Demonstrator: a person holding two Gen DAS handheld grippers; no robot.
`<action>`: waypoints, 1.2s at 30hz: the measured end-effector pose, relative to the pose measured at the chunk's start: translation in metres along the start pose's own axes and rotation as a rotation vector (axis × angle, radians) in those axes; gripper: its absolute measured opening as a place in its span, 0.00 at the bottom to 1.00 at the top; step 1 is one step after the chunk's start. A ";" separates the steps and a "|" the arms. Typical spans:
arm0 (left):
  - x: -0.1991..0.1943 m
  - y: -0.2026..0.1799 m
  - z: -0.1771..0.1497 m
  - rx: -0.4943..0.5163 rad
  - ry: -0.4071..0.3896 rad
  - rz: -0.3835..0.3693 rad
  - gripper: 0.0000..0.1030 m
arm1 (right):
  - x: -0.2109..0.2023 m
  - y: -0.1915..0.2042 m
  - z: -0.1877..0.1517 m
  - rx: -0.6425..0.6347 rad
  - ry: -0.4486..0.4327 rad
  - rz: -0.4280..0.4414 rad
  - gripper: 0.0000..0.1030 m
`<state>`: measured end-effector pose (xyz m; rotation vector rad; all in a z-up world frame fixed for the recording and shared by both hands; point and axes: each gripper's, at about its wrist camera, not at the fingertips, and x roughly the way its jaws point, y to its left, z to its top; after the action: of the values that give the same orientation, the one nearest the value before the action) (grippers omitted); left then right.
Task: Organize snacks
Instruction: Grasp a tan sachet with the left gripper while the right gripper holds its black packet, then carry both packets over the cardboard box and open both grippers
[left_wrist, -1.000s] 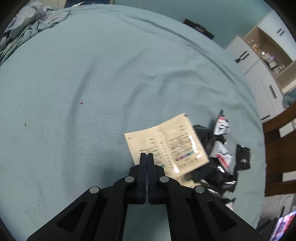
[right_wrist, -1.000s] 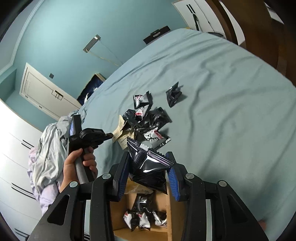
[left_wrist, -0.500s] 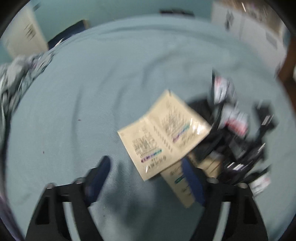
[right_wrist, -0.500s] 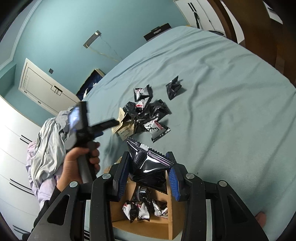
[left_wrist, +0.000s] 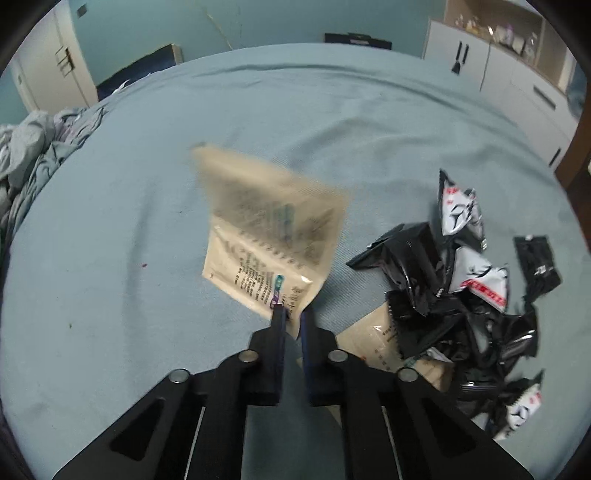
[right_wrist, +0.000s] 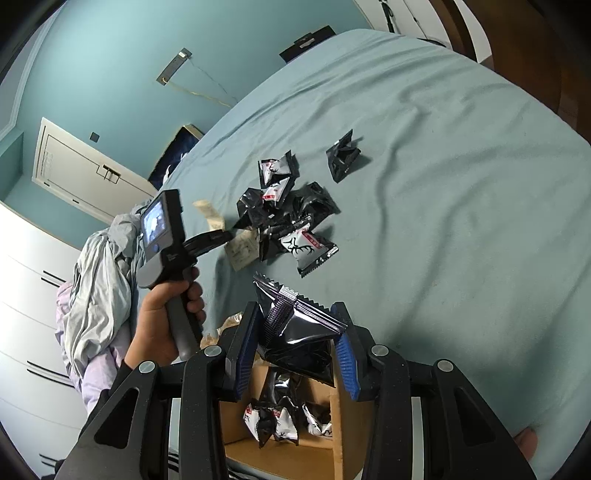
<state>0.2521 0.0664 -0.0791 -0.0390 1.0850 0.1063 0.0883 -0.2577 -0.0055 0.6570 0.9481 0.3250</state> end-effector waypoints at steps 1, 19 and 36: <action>-0.004 0.002 -0.001 -0.014 -0.004 -0.005 0.04 | -0.001 0.000 0.000 -0.003 -0.004 -0.003 0.36; -0.202 0.013 -0.112 0.068 -0.139 -0.341 0.00 | -0.034 -0.004 -0.025 -0.035 -0.101 -0.061 0.36; -0.203 -0.043 -0.195 0.375 -0.010 -0.320 0.66 | -0.070 0.003 -0.063 -0.072 -0.035 -0.036 0.36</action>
<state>-0.0091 -0.0061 0.0084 0.1253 1.0618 -0.3849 -0.0024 -0.2690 0.0150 0.5773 0.9097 0.3133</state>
